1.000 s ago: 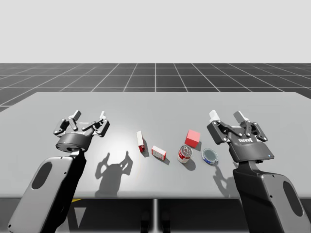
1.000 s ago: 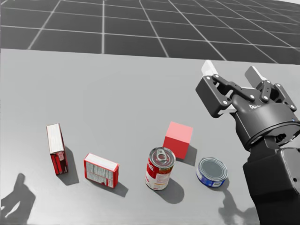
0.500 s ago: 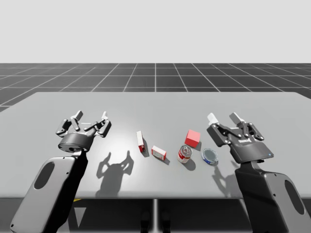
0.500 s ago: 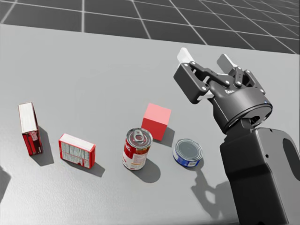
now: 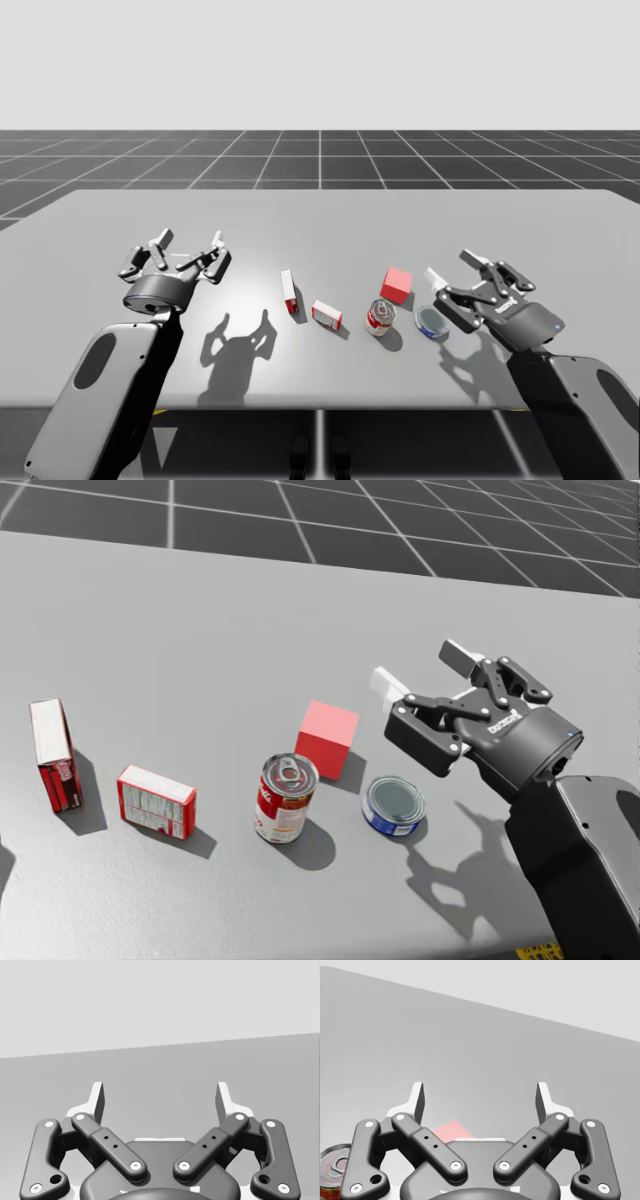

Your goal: Find the red cube and pick it up.

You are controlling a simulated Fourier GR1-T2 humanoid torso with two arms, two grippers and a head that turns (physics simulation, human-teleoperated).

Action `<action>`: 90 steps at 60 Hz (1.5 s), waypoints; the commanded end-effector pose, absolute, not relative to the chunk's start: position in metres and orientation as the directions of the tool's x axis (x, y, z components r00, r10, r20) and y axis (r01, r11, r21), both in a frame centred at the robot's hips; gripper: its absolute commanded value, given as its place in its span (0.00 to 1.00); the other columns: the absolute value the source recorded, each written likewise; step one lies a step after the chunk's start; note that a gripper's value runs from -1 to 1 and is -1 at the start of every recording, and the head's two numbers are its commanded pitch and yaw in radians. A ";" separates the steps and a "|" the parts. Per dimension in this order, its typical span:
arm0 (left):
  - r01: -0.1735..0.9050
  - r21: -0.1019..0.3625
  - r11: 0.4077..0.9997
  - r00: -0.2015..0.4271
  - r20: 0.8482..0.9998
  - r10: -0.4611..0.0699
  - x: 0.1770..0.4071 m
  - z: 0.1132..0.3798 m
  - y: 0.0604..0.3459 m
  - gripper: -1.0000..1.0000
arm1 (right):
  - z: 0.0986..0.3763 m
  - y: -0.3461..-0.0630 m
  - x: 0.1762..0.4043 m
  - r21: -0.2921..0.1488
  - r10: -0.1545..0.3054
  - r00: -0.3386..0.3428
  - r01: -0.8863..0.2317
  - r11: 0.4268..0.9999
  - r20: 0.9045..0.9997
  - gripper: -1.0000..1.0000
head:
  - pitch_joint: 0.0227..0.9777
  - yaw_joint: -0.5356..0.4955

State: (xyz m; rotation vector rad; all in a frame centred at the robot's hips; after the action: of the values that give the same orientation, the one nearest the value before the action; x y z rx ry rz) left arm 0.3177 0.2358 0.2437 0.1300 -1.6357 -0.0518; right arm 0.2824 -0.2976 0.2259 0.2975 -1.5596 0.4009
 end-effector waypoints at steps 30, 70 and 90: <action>-0.046 0.124 0.991 -0.063 0.990 -0.127 0.318 0.242 0.234 0.00 | 0.170 -0.319 0.298 -0.083 0.153 0.024 -0.753 0.653 0.988 0.00 | 0.78 0.22; -0.045 0.128 0.991 -0.065 0.989 -0.131 0.317 0.241 0.235 0.00 | 0.144 -0.319 0.346 -0.089 0.268 0.116 -0.758 0.646 0.956 0.00 | 0.78 0.23; -0.047 0.125 0.991 -0.066 0.990 -0.128 0.318 0.242 0.237 0.00 | 0.140 -0.308 0.364 -0.076 0.288 0.140 -0.774 0.628 0.947 0.00 | 0.78 0.24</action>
State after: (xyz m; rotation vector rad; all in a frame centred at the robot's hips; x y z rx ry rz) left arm 0.3177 0.2361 0.2417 0.1346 -1.6362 -0.0686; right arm 0.3570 -0.3117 0.1449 0.4902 -1.2204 0.8046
